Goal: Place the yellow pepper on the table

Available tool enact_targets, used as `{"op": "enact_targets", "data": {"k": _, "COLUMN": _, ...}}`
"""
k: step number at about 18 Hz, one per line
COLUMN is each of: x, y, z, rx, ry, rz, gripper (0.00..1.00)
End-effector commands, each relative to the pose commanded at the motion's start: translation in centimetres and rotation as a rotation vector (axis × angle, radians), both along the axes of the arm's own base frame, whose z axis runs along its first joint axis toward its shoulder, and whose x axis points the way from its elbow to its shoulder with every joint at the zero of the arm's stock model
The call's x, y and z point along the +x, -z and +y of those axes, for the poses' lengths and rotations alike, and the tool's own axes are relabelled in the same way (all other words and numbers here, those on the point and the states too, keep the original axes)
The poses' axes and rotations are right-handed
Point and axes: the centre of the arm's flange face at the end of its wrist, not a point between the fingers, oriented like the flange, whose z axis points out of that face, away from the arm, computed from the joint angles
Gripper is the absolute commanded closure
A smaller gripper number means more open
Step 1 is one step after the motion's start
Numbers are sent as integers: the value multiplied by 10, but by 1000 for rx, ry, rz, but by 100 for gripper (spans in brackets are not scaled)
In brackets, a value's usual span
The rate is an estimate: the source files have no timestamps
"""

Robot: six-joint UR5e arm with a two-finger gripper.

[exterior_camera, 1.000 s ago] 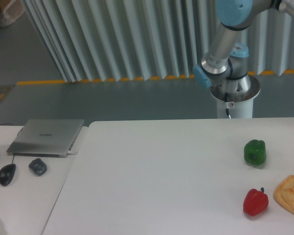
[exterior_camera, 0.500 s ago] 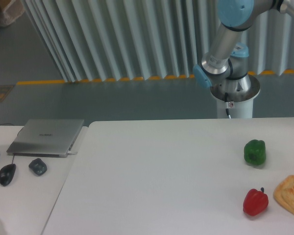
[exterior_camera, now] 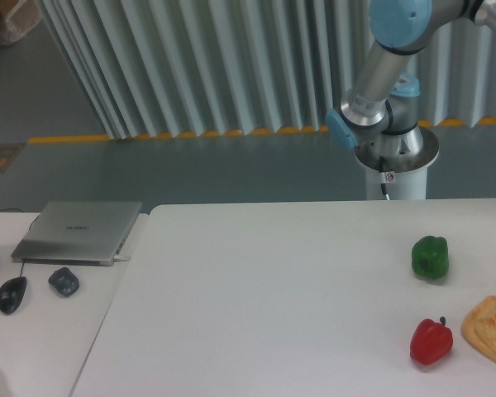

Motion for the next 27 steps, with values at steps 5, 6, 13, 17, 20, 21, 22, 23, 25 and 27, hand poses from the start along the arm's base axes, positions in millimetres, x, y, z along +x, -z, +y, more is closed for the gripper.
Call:
{"op": "enact_targets", "data": {"k": 5, "x": -15, "y": -4, "z": -22, "rx": -2, "ry": -21, "rz": 8, "gripper": 0}}
{"op": "enact_targets", "data": {"k": 6, "x": -19, "y": -6, "z": -26, "rx": -1, "ry": -25, "rz": 12, "gripper": 0}}
{"op": "enact_targets", "data": {"k": 13, "x": -32, "y": 5, "z": -29, "rx": -9, "ry": -36, "rz": 4, "gripper": 0}}
{"op": "enact_targets", "data": {"k": 17, "x": -33, "y": 46, "z": -20, "rx": -31, "ry": -23, "rz": -58, "gripper": 0}}
{"op": "enact_targets", "data": {"k": 20, "x": -41, "y": 72, "z": -16, "rx": -30, "ry": -24, "rz": -84, "gripper": 0}}
{"op": "enact_targets", "data": {"k": 21, "x": -40, "y": 68, "z": -17, "rx": -29, "ry": -24, "rz": -81, "gripper": 0}}
{"op": "enact_targets", "data": {"k": 22, "x": -40, "y": 65, "z": -17, "rx": -26, "ry": -27, "rz": -77, "gripper": 0}}
{"op": "enact_targets", "data": {"k": 23, "x": -41, "y": 67, "z": -16, "rx": -29, "ry": -22, "rz": -78, "gripper": 0}}
{"op": "enact_targets", "data": {"k": 25, "x": -45, "y": 67, "z": -18, "rx": -29, "ry": -20, "rz": -74, "gripper": 0}}
{"op": "enact_targets", "data": {"k": 27, "x": -46, "y": 64, "z": -20, "rx": -33, "ry": -12, "rz": -71, "gripper": 0}}
